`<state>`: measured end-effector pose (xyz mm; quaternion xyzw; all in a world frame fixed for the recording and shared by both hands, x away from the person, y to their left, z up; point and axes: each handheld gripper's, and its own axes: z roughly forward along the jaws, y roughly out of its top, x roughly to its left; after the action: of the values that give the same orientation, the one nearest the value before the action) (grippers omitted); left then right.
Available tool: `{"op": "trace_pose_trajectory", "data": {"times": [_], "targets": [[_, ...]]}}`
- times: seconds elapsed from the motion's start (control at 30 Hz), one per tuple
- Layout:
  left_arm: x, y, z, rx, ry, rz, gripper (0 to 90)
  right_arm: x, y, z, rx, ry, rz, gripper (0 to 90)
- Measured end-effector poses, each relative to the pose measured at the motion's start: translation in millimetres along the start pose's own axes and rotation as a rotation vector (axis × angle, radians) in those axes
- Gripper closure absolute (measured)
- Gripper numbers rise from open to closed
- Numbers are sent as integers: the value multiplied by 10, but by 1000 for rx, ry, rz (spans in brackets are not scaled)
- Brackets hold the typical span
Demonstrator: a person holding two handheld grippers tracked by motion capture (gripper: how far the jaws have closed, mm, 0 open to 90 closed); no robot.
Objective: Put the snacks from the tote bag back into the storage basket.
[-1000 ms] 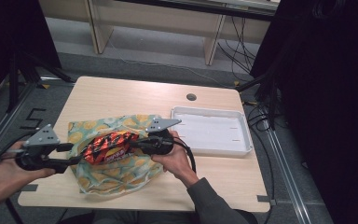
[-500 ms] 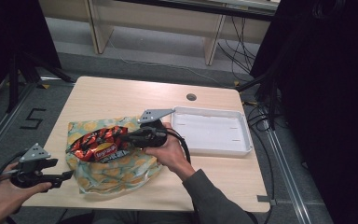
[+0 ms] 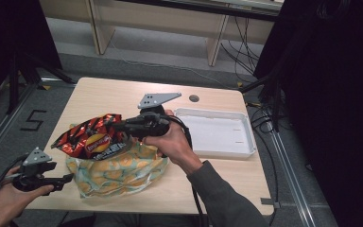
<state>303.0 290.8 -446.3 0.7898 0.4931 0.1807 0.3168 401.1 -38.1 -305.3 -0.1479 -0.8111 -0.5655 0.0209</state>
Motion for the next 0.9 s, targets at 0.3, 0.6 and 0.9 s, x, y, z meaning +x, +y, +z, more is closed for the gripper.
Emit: {"op": "trace_pose_trajectory", "data": {"times": [0.3,0.6,0.9], "targets": [[6,-18,-9,15,-18,18,257,-24,219,-207,-26,-47,-25,900],[38,-39,-33,-2,-29,4,250,-267,264,-618,-69,-131,-6,900],[67,-70,-60,7,3,4,242,-497,216,-1097,-80,-250,50,900]]}}
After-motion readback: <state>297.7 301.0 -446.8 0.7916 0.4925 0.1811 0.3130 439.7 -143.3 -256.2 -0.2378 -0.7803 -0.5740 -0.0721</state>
